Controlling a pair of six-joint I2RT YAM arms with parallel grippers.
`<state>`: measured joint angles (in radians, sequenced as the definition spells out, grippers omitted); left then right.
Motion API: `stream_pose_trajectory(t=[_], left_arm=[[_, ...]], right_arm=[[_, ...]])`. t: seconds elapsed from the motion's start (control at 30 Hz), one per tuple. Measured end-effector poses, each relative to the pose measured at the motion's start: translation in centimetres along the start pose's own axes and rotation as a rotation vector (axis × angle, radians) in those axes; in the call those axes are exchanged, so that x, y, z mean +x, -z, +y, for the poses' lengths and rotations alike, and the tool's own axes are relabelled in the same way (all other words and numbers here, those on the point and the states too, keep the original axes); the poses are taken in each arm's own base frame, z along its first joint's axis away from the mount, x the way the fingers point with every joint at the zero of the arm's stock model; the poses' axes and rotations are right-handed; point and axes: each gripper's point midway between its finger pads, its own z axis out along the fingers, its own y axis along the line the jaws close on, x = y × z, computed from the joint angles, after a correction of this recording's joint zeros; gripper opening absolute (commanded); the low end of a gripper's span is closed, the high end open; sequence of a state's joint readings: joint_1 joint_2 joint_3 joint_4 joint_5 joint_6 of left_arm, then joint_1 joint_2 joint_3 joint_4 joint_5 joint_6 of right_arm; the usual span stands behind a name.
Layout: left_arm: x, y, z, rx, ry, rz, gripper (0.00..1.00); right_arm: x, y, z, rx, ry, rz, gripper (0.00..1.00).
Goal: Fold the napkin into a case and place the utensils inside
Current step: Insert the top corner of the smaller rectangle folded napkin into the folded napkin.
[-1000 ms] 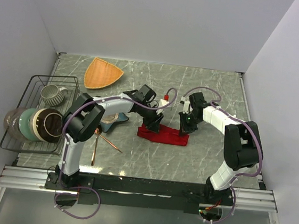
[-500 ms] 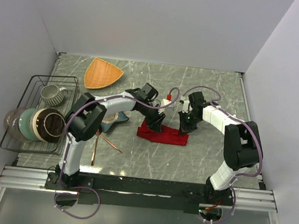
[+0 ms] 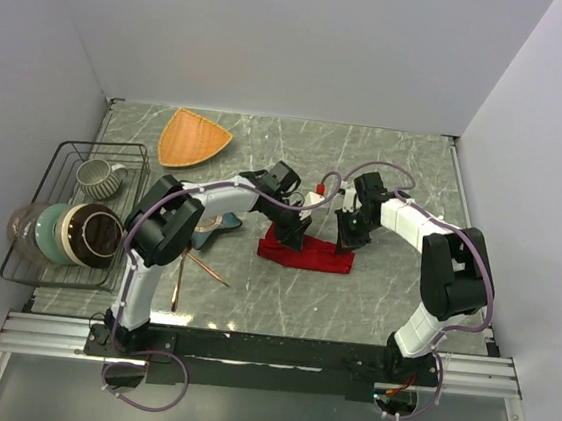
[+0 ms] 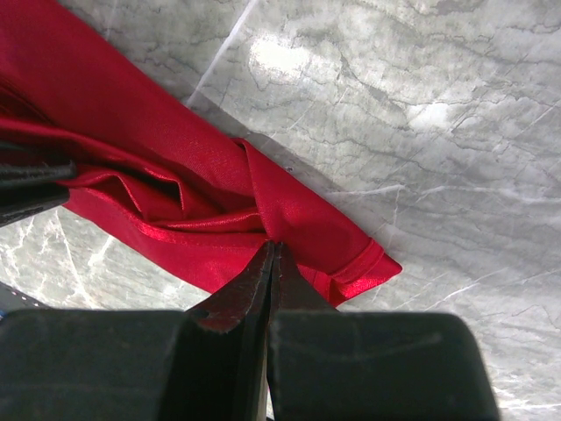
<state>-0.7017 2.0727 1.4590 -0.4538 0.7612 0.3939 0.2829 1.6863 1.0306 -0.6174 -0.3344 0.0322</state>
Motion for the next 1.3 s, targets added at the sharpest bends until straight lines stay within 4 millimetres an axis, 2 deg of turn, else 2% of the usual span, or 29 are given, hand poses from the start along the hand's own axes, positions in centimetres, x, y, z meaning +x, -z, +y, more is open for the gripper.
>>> stream_pose_trajectory(t=[0.13,0.5,0.87,1.0,1.2,1.27,1.3], left_arm=[[0.0,-0.2,-0.2,0.001,-0.015,0.004,0.01],[-0.9,-0.3,0.1,-0.017,-0.051,-0.012,0.01],[-4.8,0.4,1.7,-0.066,-0.169,-0.057,0.01],[-4.0,-0.4,2.2,-0.061,-0.160,-0.036,0.01],[-1.2,-2.2,3.2,-0.042,-0.110,0.020,0.01],[-1.4,-2.3,3.5,-0.039,-0.107,0.019,0.01],[-1.6,-2.3,3.7,-0.042,-0.110,0.018,0.01]], right_arm=[[0.0,0.0,0.0,0.000,0.001,0.000,0.00],[0.0,0.0,0.1,-0.004,0.010,0.000,0.00],[0.0,0.0,0.1,-0.003,0.017,0.001,0.00],[-0.3,0.2,0.1,-0.003,0.025,-0.005,0.00],[-1.0,0.5,0.2,-0.002,0.051,-0.015,0.00],[-0.8,0.6,0.3,-0.004,0.054,-0.007,0.10],[-0.7,0.7,0.4,-0.009,0.054,-0.002,0.20]])
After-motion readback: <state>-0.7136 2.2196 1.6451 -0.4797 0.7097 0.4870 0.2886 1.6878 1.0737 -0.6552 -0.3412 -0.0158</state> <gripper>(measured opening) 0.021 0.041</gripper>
